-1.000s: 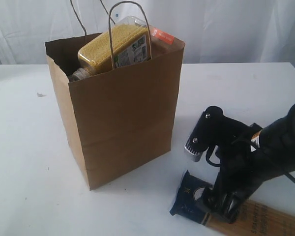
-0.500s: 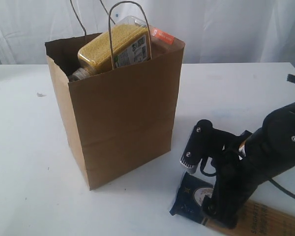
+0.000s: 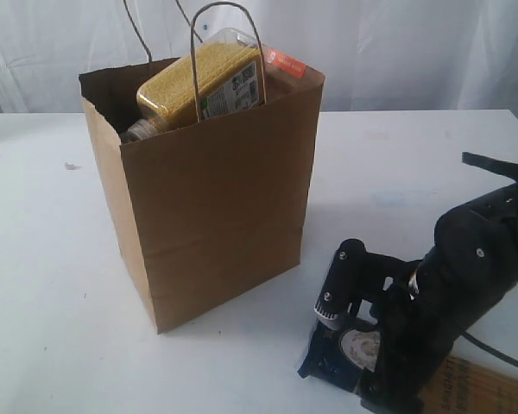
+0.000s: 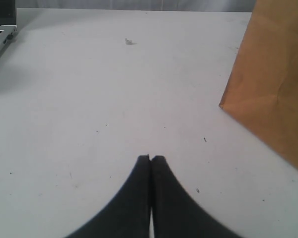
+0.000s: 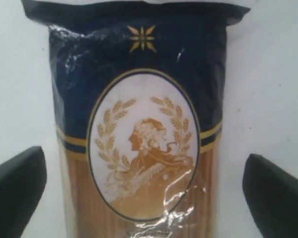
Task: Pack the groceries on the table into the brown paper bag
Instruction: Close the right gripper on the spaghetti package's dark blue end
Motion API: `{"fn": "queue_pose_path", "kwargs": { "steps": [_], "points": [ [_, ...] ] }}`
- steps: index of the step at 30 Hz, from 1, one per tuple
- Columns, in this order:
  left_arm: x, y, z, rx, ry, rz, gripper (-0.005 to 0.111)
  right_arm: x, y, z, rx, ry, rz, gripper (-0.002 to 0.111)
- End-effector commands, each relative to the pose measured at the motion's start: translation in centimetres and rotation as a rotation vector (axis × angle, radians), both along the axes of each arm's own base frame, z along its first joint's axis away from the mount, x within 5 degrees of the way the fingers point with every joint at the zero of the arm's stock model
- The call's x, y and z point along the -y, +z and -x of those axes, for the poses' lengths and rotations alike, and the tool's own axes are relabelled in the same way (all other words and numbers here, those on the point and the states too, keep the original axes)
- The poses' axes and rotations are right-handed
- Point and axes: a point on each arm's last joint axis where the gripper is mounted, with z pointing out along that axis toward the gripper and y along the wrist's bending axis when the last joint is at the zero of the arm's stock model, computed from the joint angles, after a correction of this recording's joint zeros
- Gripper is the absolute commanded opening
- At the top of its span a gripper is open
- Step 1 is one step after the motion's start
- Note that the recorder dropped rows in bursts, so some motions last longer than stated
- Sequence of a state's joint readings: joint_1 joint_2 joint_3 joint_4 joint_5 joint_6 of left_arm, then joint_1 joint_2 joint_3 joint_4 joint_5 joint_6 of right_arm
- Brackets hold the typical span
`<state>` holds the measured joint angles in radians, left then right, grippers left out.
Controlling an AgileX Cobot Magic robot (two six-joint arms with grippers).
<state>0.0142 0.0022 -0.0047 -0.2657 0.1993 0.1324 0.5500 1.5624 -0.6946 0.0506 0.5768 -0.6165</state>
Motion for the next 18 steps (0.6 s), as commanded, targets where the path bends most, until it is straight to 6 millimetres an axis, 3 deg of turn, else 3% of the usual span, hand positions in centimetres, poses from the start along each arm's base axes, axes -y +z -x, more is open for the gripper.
{"fn": "queue_pose_path", "kwargs": {
  "steps": [1, 18],
  "points": [
    [0.03, -0.1, 0.0, 0.003, -0.003, 0.006, 0.0, -0.06, -0.04, 0.09, -0.033, -0.002, -0.003, 0.105],
    [0.03, -0.1, 0.0, 0.003, -0.003, 0.006, 0.0, -0.18, -0.87, 0.04, -0.051, 0.01, 0.0, 0.104]
  ]
}}
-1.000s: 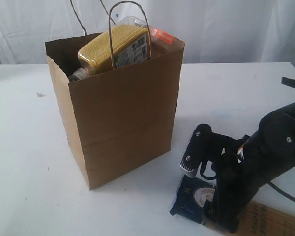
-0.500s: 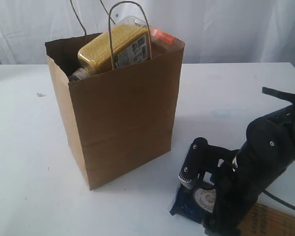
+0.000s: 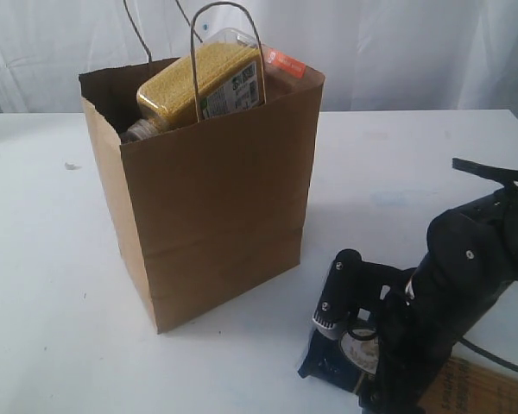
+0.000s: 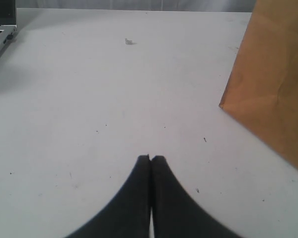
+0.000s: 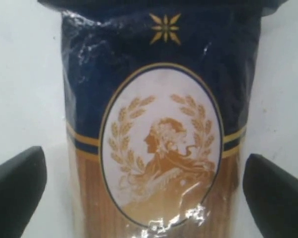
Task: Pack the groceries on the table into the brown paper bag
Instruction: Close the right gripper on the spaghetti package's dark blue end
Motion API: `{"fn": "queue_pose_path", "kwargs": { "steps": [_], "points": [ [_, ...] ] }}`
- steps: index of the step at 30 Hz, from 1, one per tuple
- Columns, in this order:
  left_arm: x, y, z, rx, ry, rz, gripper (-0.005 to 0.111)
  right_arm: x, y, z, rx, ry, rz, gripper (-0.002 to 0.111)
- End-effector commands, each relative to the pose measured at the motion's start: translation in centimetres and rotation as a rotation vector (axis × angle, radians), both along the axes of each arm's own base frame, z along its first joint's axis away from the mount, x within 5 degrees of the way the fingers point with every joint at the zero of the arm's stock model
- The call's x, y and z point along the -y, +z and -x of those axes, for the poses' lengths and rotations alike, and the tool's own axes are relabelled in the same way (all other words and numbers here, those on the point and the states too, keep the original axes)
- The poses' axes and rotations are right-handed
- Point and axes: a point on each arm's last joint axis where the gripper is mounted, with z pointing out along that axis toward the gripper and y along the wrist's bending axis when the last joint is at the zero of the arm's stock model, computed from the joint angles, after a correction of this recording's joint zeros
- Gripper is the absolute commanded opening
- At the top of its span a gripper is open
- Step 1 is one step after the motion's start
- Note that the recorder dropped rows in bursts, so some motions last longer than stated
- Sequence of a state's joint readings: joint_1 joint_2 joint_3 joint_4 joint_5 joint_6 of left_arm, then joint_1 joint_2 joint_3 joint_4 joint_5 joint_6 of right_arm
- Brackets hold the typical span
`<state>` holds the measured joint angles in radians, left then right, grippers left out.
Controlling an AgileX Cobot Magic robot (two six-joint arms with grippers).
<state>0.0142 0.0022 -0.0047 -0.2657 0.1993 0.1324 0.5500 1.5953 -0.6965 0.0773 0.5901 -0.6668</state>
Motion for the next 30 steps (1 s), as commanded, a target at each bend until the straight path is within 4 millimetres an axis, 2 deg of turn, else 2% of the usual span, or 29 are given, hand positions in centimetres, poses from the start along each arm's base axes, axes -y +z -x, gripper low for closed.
{"fn": "queue_pose_path", "kwargs": {
  "steps": [1, 8, 15, 17, 19, 24, 26, 30],
  "points": [
    [0.03, -0.1, 0.0, 0.003, -0.003, 0.006, 0.0, -0.06, -0.07, 0.0, -0.011, -0.023, -0.015, 0.103],
    [0.03, -0.1, 0.0, 0.003, -0.003, 0.006, 0.0, 0.05, -0.07, -0.16, 0.001, -0.069, -0.009, 0.077],
    [0.03, -0.1, 0.0, 0.003, -0.003, 0.006, 0.0, 0.37, -0.08, -0.31, 0.017, -0.085, 0.024, 0.076],
    [0.03, -0.1, 0.0, 0.003, -0.003, 0.006, 0.0, 0.47, -0.09, -0.29, 0.015, -0.097, 0.033, 0.072],
    [0.03, -0.1, 0.0, 0.003, -0.003, 0.006, 0.0, 0.49, -0.1, -0.26, 0.01, -0.109, 0.034, 0.062],
    [0.03, -0.1, 0.0, 0.003, -0.003, 0.006, 0.0, 0.67, -0.15, 0.04, -0.022, -0.111, 0.056, 0.024],
    [0.03, -0.1, 0.0, 0.003, -0.003, 0.006, 0.0, 0.6, -0.15, 0.08, -0.03, -0.144, 0.045, 0.002],
    [0.03, -0.1, 0.0, 0.003, -0.003, 0.006, 0.0, 0.52, -0.14, 0.01, -0.027, -0.182, 0.031, 0.0]
  ]
}}
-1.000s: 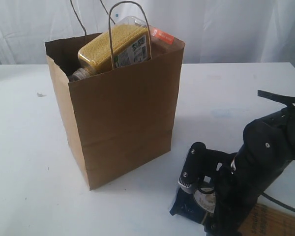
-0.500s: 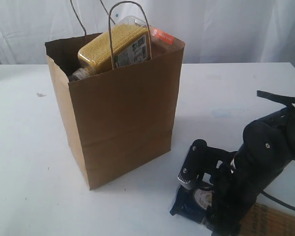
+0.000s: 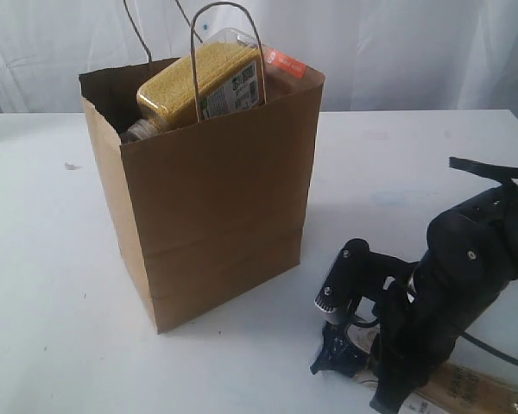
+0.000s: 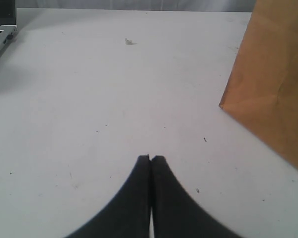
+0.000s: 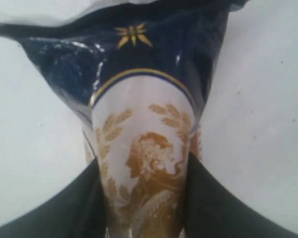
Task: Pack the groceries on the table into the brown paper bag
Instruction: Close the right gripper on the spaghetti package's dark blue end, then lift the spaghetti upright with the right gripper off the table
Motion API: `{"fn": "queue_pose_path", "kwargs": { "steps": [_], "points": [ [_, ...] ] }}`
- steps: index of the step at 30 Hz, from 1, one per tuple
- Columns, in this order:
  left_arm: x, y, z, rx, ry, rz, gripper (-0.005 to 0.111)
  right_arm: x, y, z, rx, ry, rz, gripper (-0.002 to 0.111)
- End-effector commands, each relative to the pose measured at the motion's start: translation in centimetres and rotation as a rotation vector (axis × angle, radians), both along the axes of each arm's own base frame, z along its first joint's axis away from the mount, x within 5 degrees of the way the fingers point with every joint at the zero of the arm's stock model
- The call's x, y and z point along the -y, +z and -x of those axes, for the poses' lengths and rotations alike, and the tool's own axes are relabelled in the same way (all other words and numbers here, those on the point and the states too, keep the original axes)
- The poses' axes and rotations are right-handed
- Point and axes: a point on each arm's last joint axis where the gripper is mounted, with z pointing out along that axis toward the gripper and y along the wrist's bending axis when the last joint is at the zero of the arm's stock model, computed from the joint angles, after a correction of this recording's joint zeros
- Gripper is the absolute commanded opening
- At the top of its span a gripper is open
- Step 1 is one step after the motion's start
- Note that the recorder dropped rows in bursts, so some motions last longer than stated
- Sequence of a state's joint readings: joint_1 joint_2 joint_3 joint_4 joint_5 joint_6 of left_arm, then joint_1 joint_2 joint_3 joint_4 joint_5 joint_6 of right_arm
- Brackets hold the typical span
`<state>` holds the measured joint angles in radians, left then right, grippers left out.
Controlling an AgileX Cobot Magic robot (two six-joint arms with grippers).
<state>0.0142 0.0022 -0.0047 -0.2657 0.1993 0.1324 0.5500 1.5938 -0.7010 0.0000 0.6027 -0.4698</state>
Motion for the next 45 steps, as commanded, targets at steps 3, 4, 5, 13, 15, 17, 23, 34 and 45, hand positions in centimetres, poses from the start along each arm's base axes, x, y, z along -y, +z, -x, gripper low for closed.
{"fn": "queue_pose_path", "kwargs": {
  "steps": [3, 4, 5, 13, 15, 17, 23, 34, 45],
  "points": [
    [0.0, -0.1, 0.0, 0.003, -0.003, 0.006, 0.0, 0.3, -0.3, 0.3, -0.045, -0.076, 0.015, 0.0],
    [0.0, -0.1, 0.0, 0.003, -0.003, 0.006, 0.0, 0.3, -0.2, 0.4, -0.048, -0.093, 0.014, 0.0],
    [0.0, -0.1, 0.0, 0.003, -0.003, 0.006, 0.0, 0.3, -0.1, 0.4, -0.046, -0.122, 0.008, 0.0],
    [0.0, -0.1, 0.0, 0.003, -0.003, 0.006, 0.0, 0.6, 4.3, 0.9, 0.114, -0.214, -0.131, 0.0],
    [0.0, -0.1, 0.0, 0.003, -0.003, 0.006, 0.0, 0.8, 5.4, 1.1, 0.151, -0.223, -0.163, 0.0],
    [0.0, -0.1, 0.0, 0.003, -0.003, 0.006, 0.0, 1.0, 6.5, 1.4, 0.188, -0.233, -0.197, 0.0],
    [0.0, -0.1, 0.0, 0.003, -0.003, 0.006, 0.0, 1.9, 10.1, 3.0, 0.309, -0.259, -0.307, 0.0],
    [0.0, -0.1, 0.0, 0.003, -0.003, 0.006, 0.0, 4.4, 17.7, 8.2, 0.453, -0.334, -0.578, 0.0],
    [0.0, -0.1, 0.0, 0.003, -0.003, 0.006, 0.0, 5.1, 28.7, 9.8, 0.599, -0.3, -0.755, 0.0]
  ]
}}
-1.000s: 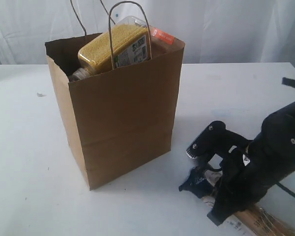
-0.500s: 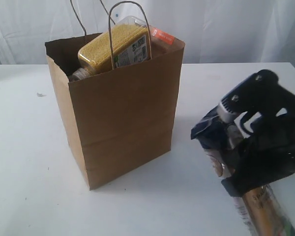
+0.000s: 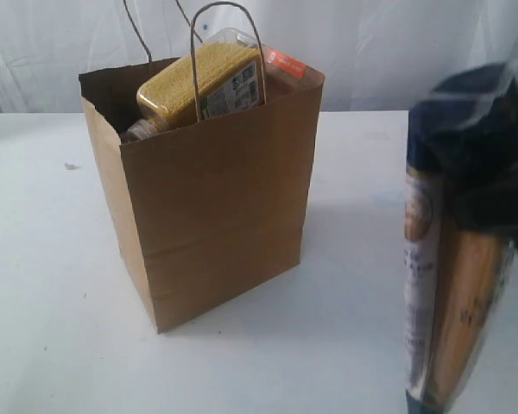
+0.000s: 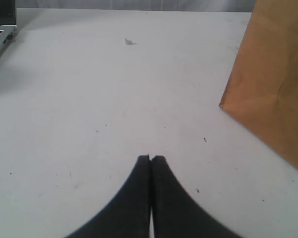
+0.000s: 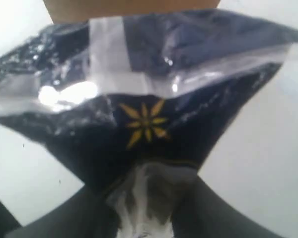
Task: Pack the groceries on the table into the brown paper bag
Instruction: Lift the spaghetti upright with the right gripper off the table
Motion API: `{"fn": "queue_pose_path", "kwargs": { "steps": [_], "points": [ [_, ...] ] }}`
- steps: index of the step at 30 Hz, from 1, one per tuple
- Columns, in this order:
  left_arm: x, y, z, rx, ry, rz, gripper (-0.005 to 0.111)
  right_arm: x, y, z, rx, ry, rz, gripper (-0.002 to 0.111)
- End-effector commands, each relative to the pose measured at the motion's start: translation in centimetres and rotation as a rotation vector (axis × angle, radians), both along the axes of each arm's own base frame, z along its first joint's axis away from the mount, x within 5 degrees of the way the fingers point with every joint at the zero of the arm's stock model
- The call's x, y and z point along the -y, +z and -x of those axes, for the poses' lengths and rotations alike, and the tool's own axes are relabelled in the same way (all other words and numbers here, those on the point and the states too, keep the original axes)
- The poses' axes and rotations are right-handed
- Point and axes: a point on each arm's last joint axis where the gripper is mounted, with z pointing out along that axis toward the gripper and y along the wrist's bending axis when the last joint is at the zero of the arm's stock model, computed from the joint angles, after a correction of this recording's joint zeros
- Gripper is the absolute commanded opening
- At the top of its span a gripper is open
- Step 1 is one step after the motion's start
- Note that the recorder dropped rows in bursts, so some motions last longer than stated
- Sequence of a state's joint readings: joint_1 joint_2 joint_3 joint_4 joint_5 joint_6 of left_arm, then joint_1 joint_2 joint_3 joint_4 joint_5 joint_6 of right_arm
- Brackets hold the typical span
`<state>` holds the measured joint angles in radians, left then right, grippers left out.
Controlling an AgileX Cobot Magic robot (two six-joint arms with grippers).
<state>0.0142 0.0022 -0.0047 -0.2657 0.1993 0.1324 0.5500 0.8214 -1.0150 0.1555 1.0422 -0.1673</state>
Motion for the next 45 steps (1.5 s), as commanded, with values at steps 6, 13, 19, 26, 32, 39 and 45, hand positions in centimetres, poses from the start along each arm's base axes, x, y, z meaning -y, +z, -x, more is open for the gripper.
{"fn": "queue_pose_path", "kwargs": {
  "steps": [6, 13, 19, 26, 32, 39, 45],
  "points": [
    [0.0, -0.1, 0.0, 0.003, -0.003, 0.006, 0.0, 0.6, 11.1, -3.1, 0.545, -0.273, -0.363, 0.0],
    [0.0, -0.1, 0.0, 0.003, -0.003, 0.006, 0.0, -1.5, 15.7, -6.7, 0.665, -0.27, -0.45, 0.0],
    [0.0, -0.1, 0.0, 0.003, -0.003, 0.006, 0.0, -3.8, 17.6, -9.8, 0.761, -0.244, -0.583, 0.0],
    [0.0, -0.1, 0.0, 0.003, -0.003, 0.006, 0.0, -6.0, 16.9, -12.6, 0.856, -0.19, -0.615, 0.0],
    [0.0, -0.1, 0.0, 0.003, -0.003, 0.006, 0.0, -6.6, 16.9, -13.0, 0.975, -0.142, -0.61, 0.0],
    [0.0, -0.1, 0.0, 0.003, -0.003, 0.006, 0.0, -7.6, 14.7, -13.9, 0.949, -0.117, -0.581, 0.0],
    [0.0, -0.1, 0.0, 0.003, -0.003, 0.006, 0.0, -8.9, 12.7, -15.3, 0.909, -0.1, -0.546, 0.0]
  ]
}}
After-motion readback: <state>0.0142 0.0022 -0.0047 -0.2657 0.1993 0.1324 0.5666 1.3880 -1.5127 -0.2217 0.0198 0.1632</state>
